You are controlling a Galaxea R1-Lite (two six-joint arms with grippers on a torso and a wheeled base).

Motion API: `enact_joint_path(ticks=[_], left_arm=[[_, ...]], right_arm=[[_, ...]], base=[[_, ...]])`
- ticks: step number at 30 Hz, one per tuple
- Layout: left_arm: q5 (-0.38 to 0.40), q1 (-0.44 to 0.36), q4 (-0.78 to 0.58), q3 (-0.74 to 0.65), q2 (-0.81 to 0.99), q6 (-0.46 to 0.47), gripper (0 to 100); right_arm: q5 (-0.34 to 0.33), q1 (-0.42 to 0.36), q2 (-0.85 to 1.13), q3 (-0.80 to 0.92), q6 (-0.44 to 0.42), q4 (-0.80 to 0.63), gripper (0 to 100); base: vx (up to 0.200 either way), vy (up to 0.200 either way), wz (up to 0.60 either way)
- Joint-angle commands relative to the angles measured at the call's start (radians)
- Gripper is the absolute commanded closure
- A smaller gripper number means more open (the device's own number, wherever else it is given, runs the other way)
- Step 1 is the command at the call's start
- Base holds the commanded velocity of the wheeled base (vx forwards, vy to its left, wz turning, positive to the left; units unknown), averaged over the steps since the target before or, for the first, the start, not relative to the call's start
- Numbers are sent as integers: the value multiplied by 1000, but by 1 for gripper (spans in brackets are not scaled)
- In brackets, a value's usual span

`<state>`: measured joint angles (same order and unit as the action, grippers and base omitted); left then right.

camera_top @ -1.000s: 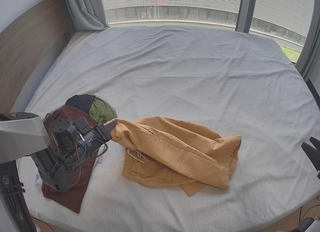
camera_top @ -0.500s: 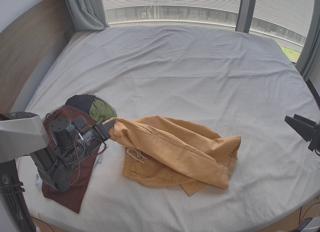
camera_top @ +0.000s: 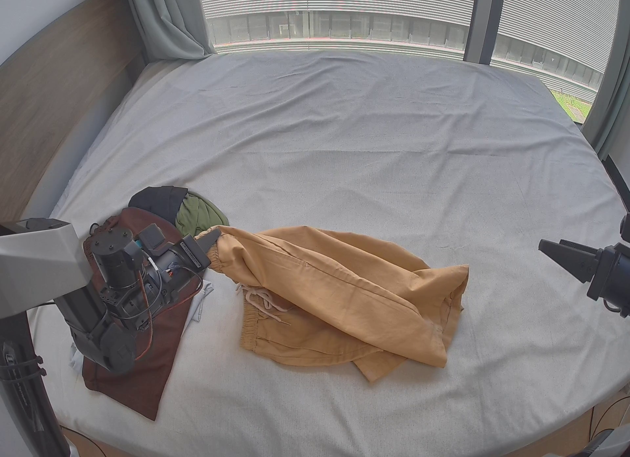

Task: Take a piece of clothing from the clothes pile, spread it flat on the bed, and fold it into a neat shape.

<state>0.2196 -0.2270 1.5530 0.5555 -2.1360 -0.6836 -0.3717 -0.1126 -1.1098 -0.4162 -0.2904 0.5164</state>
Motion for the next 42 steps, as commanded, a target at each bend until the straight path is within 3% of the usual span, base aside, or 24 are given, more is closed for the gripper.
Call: enact_joint_path(ticks=[1, 5, 11, 18, 26, 42], left_arm=[[0, 3, 1, 0, 8, -1, 100], [0, 2, 1, 1, 27, -1, 100], [1, 5, -1, 1, 31, -1, 100], [11, 32, -1, 4, 22, -5, 100], [32, 34, -1, -2, -7, -4, 100], [32, 28, -1, -8, -27, 3, 100]], right_arm=[[-6, -38, -15, -4, -3, 1, 0], [-19, -105, -51, -16, -9, -1, 0], [-108, -133, -147, -13, -18, -1, 0], [-110, -131, -277, 2, -21, 63, 0], [-107, -127, -538, 23, -26, 255, 0], [-107, -125, -771, 36, -121, 429, 0]], base=[[0, 0, 0], [0, 0, 0], [0, 0, 0], [0, 0, 0], [0, 0, 0], [0, 0, 0]])
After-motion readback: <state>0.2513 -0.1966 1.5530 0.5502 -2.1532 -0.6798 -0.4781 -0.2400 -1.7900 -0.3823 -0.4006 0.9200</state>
